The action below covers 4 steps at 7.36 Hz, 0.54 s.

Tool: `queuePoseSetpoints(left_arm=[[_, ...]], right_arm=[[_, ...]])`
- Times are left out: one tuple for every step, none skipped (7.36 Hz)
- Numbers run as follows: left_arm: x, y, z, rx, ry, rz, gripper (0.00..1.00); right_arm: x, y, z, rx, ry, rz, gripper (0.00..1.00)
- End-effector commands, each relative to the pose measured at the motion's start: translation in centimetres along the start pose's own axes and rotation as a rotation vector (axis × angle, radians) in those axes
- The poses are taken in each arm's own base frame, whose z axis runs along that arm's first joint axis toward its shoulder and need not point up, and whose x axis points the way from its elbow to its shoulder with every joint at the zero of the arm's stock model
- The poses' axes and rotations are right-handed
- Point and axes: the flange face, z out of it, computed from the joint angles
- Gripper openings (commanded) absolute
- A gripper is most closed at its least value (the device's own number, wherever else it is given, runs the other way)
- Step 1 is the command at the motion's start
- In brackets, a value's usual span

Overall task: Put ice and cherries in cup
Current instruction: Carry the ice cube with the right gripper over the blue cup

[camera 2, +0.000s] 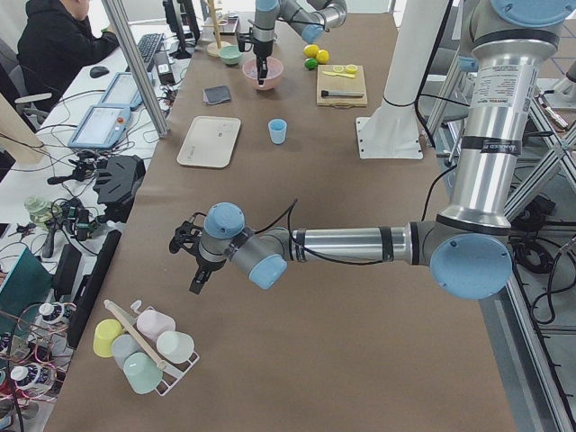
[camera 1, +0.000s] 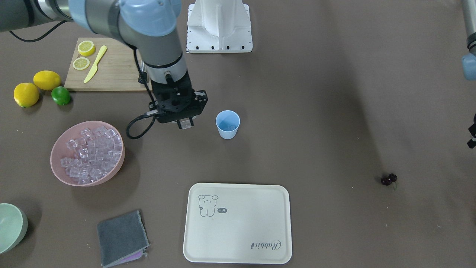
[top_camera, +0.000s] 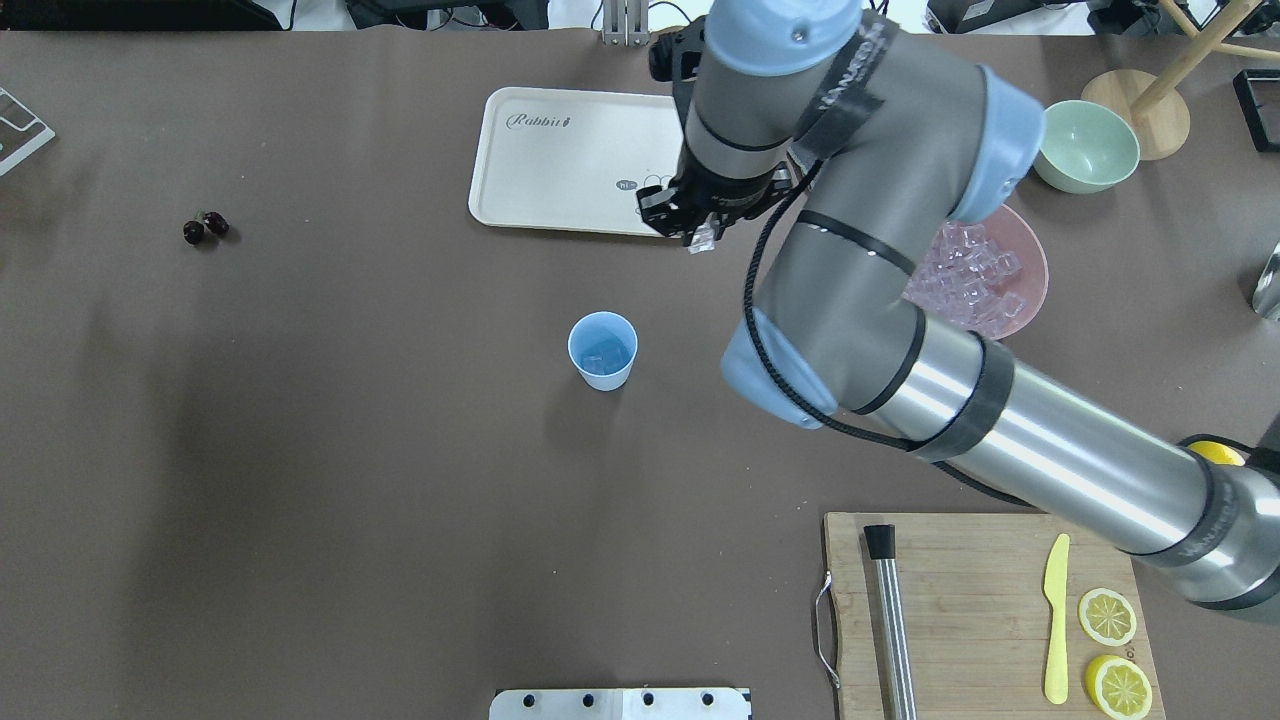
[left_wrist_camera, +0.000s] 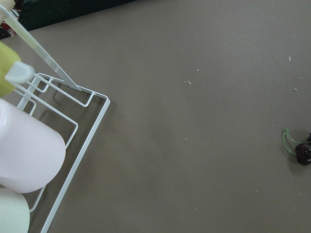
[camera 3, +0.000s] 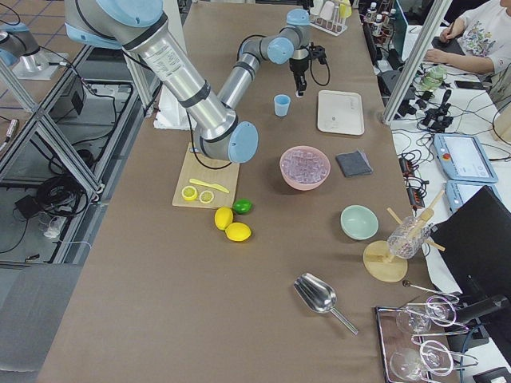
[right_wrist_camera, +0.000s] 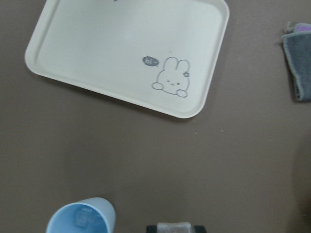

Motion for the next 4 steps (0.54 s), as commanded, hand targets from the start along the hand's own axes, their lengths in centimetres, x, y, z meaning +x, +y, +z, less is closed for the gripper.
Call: queuePoseSetpoints(left_arm=[[0.1, 0.0, 0.0, 0.0, 0.002, 0.002, 0.98], [0.2, -0.1, 0.1, -0.001, 0.003, 0.003, 0.98], [0.4, 0.0, 0.3, -0.005, 0.004, 0.005, 0.98], [0.4, 0.0, 0.3, -0.005, 0.004, 0.003, 0.98]], right_arm=[[-6.7, 1.4, 2.9, 0.01, 0.026, 0.025, 0.0], [-9.3, 2.0, 4.5, 0.02, 0.023, 0.036, 0.0], [-10.3, 3.1, 5.8, 0.023, 0.041, 0.026, 0.0], [-10.9, 4.0, 6.5, 0.02, 0.05, 0.014, 0.0]])
